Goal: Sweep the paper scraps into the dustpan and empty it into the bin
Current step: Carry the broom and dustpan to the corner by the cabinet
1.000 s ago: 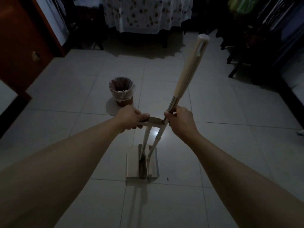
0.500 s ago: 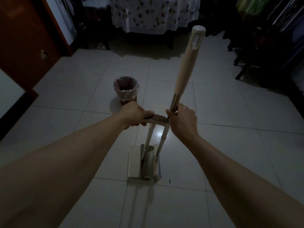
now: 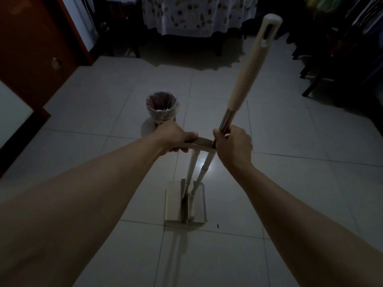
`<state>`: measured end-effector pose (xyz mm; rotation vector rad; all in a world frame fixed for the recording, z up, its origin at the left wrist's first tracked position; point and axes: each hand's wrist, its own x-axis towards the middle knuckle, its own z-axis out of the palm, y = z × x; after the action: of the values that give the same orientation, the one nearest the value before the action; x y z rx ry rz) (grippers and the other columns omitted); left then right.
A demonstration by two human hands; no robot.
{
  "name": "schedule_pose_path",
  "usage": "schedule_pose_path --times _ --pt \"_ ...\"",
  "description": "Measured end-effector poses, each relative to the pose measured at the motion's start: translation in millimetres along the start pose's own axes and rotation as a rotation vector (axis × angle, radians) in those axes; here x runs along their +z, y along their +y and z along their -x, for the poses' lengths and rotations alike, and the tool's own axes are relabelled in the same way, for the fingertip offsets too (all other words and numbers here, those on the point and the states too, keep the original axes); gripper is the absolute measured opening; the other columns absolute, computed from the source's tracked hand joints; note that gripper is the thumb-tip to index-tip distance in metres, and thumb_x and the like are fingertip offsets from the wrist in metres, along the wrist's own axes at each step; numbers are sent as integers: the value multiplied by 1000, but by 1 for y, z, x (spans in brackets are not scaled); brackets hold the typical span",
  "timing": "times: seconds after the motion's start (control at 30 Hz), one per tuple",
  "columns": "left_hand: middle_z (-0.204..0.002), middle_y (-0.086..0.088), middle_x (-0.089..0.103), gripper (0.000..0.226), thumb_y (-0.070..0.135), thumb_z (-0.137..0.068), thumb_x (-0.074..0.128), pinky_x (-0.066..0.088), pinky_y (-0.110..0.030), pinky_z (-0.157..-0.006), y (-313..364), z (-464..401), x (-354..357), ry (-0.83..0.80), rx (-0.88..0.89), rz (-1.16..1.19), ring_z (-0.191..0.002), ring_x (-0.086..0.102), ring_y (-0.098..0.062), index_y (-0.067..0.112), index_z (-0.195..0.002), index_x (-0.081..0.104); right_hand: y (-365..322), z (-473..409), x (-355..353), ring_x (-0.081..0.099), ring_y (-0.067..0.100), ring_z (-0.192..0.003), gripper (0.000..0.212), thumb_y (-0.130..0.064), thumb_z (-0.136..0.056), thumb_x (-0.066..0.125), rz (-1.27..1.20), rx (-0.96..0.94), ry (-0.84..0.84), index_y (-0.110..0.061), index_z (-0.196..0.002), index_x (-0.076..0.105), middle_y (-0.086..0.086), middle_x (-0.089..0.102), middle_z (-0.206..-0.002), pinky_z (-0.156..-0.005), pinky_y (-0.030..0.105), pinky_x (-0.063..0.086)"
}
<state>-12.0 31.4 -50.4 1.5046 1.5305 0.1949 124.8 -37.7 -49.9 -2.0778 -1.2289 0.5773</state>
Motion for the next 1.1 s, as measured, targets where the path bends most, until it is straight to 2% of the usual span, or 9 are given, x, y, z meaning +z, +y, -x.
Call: schedule_pose_path --times 0.1,0.23,0.5,0.73,0.93,1.1 --pt "-72 -8 69 38 38 -90 60 33 -18 -40 -3 -2 -5 2 -4 9 -45 46 -11 2 -99 70 -3 0 6 66 25 -92 33 -38 -93 52 -16 22 -20 -10 -101 67 8 71 -96 -87 45 52" --pt "-71 -7 69 39 38 -90 60 34 -20 -42 -5 -1 -6 -4 -18 15 -47 47 -12 2 -99 71 -4 3 7 66 23 -85 36 -40 -94 49 17 35 -39 -10 -93 69 7 71 -89 -82 38 51" --pt "-66 -5 67 38 36 -92 59 32 -18 -40 -8 7 -12 9 -16 11 -46 46 -11 1 -98 72 -6 3 15 67 24 -83 31 -37 -93 52 28 -27 -42 -11 -91 67 8 71 -87 -82 45 54" --pt "-69 -3 67 38 38 -92 58 31 -20 -43 -6 11 -19 26 -39 -18 -49 47 -11 2 -97 72 0 8 13 64 27 -90 18 -11 -92 49 53 -70 -104 -6 -100 65 11 68 -97 -82 43 55" --pt "-73 0 68 39 41 -92 56 32 -21 -46 -5 13 -12 49 4 -95 -52 50 -11 7 -97 73 6 1 8 65 24 -90 23 -28 -92 55 59 -90 -127 -9 -100 65 7 69 -98 -81 40 55" --pt "-72 1 69 42 44 -91 56 32 -20 -45 -4 19 -15 44 -1 -150 -50 50 -9 7 -97 74 1 2 6 66 23 -85 22 -29 -91 56 61 -97 -148 -10 -94 67 7 70 -92 -80 42 55"
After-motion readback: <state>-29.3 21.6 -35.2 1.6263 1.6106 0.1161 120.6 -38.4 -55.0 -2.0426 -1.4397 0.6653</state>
